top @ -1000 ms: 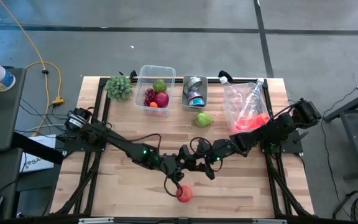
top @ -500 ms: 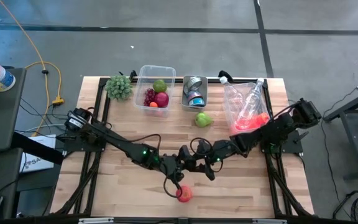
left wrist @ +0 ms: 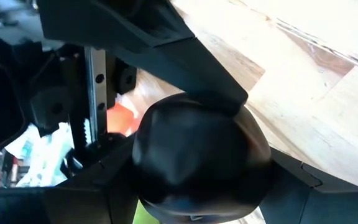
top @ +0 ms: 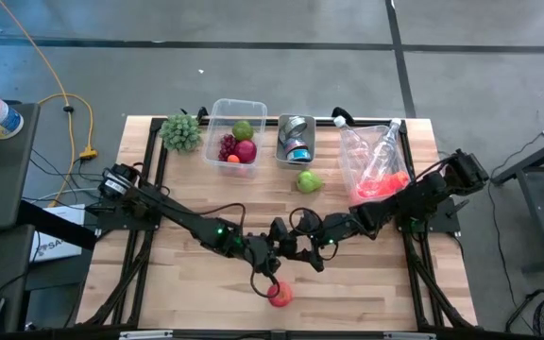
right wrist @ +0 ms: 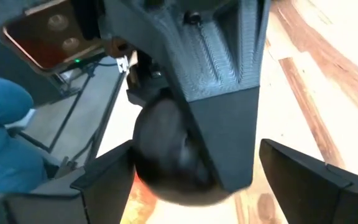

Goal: Pick & Place Food Item
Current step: Put the black plum into the left transparent bin

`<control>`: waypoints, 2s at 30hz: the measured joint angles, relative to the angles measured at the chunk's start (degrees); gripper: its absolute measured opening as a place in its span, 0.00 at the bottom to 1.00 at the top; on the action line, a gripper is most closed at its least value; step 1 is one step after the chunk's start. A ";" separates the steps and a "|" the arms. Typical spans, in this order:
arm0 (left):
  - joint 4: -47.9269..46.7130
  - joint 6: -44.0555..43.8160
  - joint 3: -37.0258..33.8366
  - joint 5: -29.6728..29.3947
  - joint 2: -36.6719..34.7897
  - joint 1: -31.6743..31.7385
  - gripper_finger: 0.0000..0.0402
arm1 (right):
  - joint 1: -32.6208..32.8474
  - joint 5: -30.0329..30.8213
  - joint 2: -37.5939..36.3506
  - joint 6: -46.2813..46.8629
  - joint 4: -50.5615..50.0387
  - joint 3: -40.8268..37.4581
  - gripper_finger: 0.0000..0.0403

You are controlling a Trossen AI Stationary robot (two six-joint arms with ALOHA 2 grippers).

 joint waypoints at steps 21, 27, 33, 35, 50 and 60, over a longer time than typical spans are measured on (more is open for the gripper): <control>-17.12 -36.97 0.07 -10.12 -2.89 -0.07 0.59 | 7.68 24.00 -12.01 6.39 -24.78 0.00 0.83; -26.83 -54.31 0.07 -13.00 -8.76 -0.07 0.59 | 10.66 30.20 -12.03 5.52 -25.68 -0.07 0.83; -38.40 -63.54 0.11 -21.56 -14.10 0.43 0.59 | 11.89 32.66 -11.80 4.56 -26.92 -0.07 0.83; -40.71 -68.31 0.09 -21.53 -16.41 1.29 0.59 | 12.36 32.59 -11.78 4.70 -27.72 -0.07 0.83; -44.03 -67.92 0.09 -11.40 -30.53 29.64 0.59 | 14.80 33.69 -11.56 4.82 -29.11 -0.07 0.83; -43.96 -66.87 0.07 -2.58 -25.82 44.54 0.65 | 14.80 33.66 -11.54 4.84 -29.76 -0.07 0.83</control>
